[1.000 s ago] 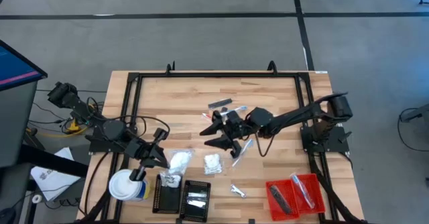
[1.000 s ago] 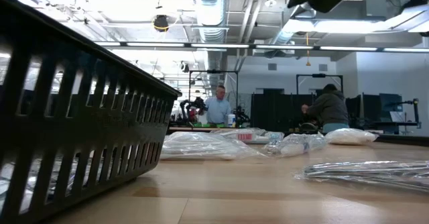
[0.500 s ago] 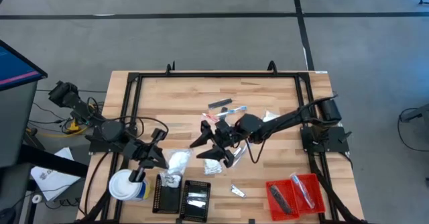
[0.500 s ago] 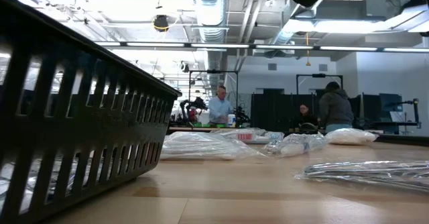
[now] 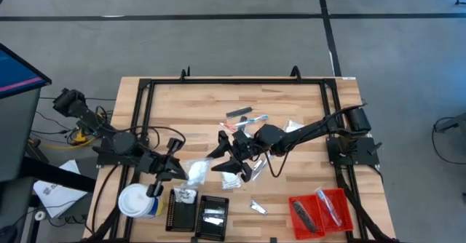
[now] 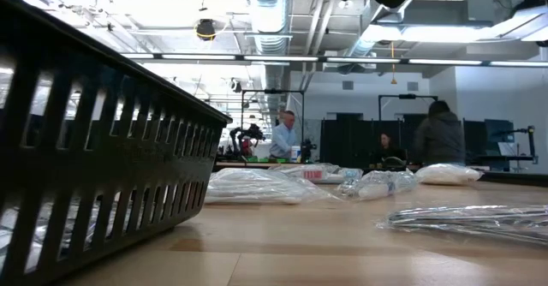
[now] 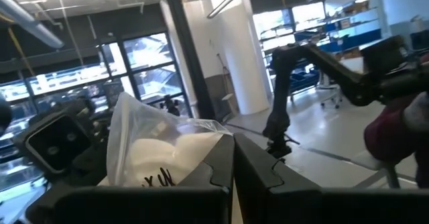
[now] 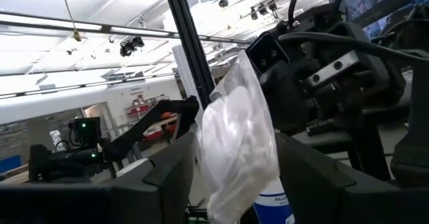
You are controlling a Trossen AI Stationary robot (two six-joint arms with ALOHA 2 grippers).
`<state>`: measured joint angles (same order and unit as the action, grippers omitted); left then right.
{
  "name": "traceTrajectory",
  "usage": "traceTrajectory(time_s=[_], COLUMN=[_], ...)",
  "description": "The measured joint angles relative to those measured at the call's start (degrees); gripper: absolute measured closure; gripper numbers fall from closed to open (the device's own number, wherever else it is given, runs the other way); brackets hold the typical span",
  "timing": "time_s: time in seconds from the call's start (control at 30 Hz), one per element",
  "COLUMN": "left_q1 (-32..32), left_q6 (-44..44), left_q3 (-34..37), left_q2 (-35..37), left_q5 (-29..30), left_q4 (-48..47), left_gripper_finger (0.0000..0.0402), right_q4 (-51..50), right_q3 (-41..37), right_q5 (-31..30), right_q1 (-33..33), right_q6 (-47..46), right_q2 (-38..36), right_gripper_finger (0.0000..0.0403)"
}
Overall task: Pick & Place Travel size toiletries
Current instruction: Put the cotton pack into the left black bin
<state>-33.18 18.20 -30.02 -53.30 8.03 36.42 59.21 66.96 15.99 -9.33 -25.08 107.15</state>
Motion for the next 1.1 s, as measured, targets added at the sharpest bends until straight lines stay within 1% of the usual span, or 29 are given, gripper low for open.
traceTrajectory(time_s=[0.17, 0.3, 0.4, 0.57, 0.6, 0.67, 0.73, 0.8, 0.87, 0.9, 1.0, 1.03, 1.1], left_q1=[0.16, 0.14, 0.14, 0.14, 0.14, 0.14, 0.14, -0.08, -0.78, -1.18, -1.8, -1.83, -1.8], left_q6=[0.0, 0.0, 0.0, -0.21, -0.46, -1.7, -2.86, -3.61, -3.65, -3.65, -3.5, -3.48, -3.48], left_q3=[0.0, 0.0, 0.0, 0.0, 0.0, 0.0, 0.0, 0.0, 0.0, 0.0, 0.0, 0.0, 0.0], left_q2=[-0.06, -0.06, -0.06, -0.04, -0.04, -0.04, -0.04, -0.04, 0.09, 0.09, 0.09, 0.09, 0.09], left_q5=[1.66, 1.69, 1.71, 1.95, 1.97, 1.99, 3.18, 6.34, 12.59, 16.75, 27.59, 29.97, 32.8], left_q4=[0.0, -0.09, -0.15, -0.17, -0.23, -0.33, -0.58, -0.72, -1.24, -1.73, -3.38, -3.73, -4.0], left_gripper_finger=[0.0401, 0.0401, 0.0401, 0.0401, 0.0401, 0.0401, 0.04, 0.0397, 0.0389, 0.0382, 0.0353, 0.034, 0.0312], right_q4=[-0.49, -1.35, -1.7, -2.21, -2.44, -3.73, -7.56, -13.47, -19.06, -22.35, -29.41, -31.4, -34.58], right_q3=[0.61, 0.63, 0.63, 0.63, 0.63, 0.63, 0.63, 0.61, 0.72, 0.72, 0.66, 0.66, 0.66], right_q5=[0.09, 0.28, 0.31, 0.48, 0.48, 0.48, 0.52, 0.17, -1.46, -2.15, -3.66, -4.2, -5.68], right_q1=[-0.08, -0.08, -0.08, 0.09, 0.08, 0.34, 0.97, 1.7, 2.23, 2.48, 2.25, 1.91, 1.09], right_q6=[0.03, 0.03, 0.11, 0.17, 0.17, 0.08, -0.53, -0.48, -0.24, 0.28, 2.6, 3.15, 4.61], right_q2=[0.0, 0.0, 0.0, 0.0, 0.0, 0.0, -0.57, -2.26, -4.11, -5.01, -7.47, -8.54, -10.46], right_gripper_finger=[0.0226, 0.0257, 0.0294, 0.038, 0.039, 0.0393, 0.0395, 0.04, 0.0399, 0.04, 0.0401, 0.0401, 0.0402])
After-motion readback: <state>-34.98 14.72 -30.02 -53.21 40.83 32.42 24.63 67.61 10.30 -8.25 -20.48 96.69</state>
